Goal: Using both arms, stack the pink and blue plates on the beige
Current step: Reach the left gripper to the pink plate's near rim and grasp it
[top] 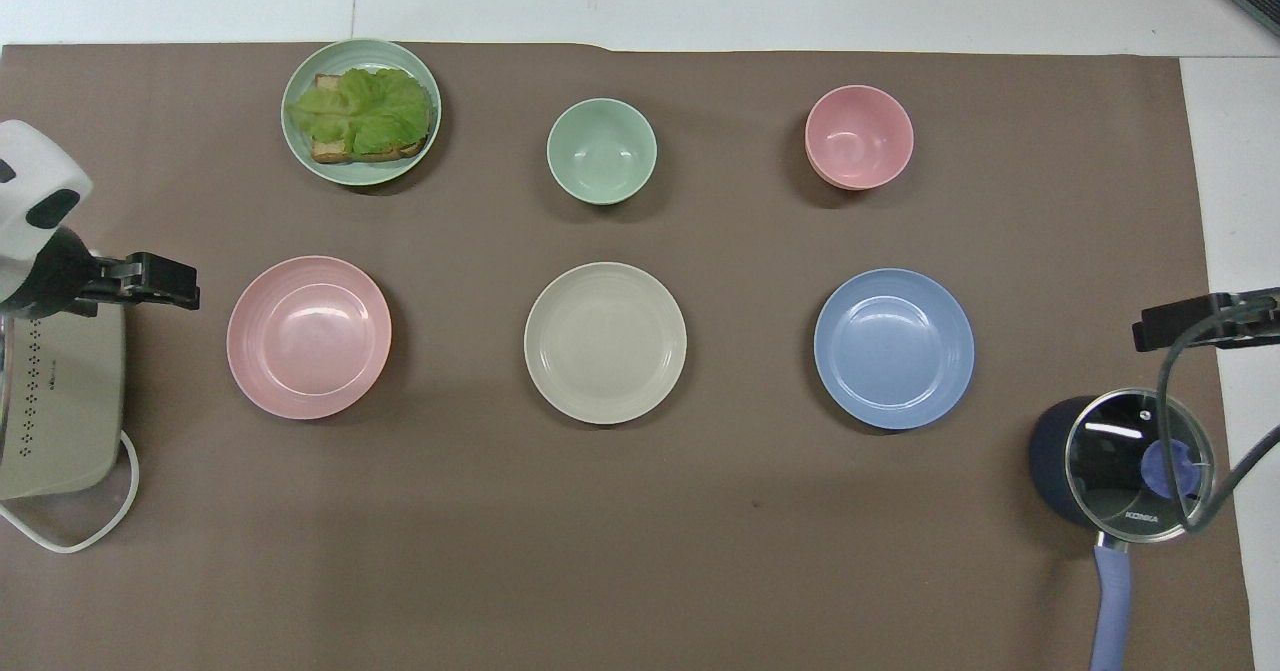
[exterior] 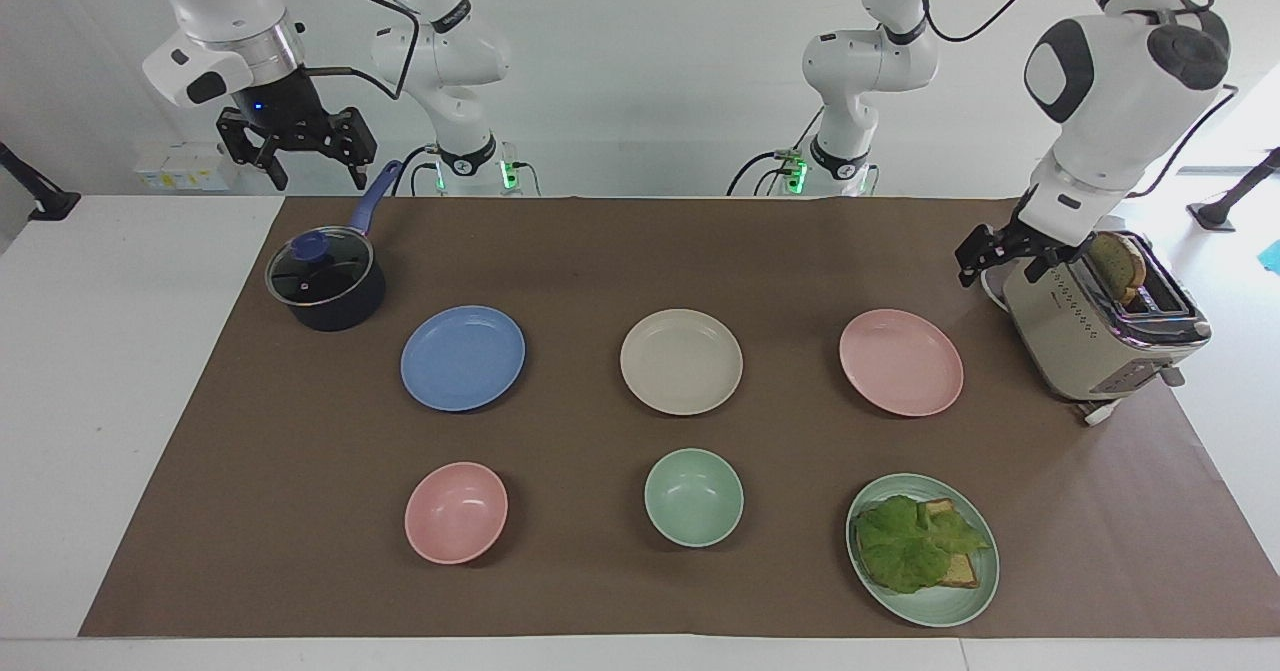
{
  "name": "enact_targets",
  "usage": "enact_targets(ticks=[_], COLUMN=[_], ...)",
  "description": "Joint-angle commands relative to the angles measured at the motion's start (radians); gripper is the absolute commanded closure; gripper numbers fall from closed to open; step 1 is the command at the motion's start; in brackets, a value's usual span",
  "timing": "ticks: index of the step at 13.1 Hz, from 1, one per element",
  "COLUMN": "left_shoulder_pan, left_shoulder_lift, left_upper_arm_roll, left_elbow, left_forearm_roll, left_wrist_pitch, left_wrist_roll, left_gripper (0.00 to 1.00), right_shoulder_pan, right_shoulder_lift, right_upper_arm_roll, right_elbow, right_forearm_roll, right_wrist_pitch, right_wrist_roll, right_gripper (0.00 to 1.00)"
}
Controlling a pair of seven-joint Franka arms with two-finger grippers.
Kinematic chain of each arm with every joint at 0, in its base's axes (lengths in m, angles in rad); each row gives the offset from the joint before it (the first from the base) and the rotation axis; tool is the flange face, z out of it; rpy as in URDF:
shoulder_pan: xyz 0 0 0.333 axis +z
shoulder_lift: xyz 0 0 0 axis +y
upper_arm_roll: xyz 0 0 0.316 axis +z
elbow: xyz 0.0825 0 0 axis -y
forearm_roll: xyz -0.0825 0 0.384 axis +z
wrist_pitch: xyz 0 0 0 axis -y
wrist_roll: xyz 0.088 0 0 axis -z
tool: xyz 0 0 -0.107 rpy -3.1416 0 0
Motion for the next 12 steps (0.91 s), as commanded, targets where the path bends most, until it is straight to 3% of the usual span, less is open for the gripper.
enact_targets(ticks=[1,4,11,12], left_shoulder_pan=[0.007,0.027,0.042,0.042], left_shoulder_lift=[0.094,0.175,0.176,0.170], left_upper_arm_roll=[-0.004,-0.004,-0.005,-0.004], left_elbow=[-0.051,-0.070,-0.168,-0.179], left_forearm_roll=[-0.005,-0.005,-0.013,-0.013], left_wrist_pitch=[0.137,0.207,0.245,0.244], left_wrist_roll=[-0.021,-0.041,-0.064,-0.075], left_gripper=[0.00,0.00,0.00,0.22], right_shoulder_pan=[-0.010,-0.010,-0.010,-0.010], right_shoulder_lift=[-0.007,-0.007,-0.007,-0.007], right_upper_arm_roll=[0.002,0.002,0.002,0.002], right_elbow=[-0.009,-0.009,-0.009,-0.009], right_forearm_roll=[-0.004,-0.004,-0.004,-0.004], right_wrist_pitch=[0.007,0.007,0.007,0.007], right_wrist_roll=[-0.031,-0.031,-0.031,-0.031], right_gripper=[0.00,0.00,0.00,0.00])
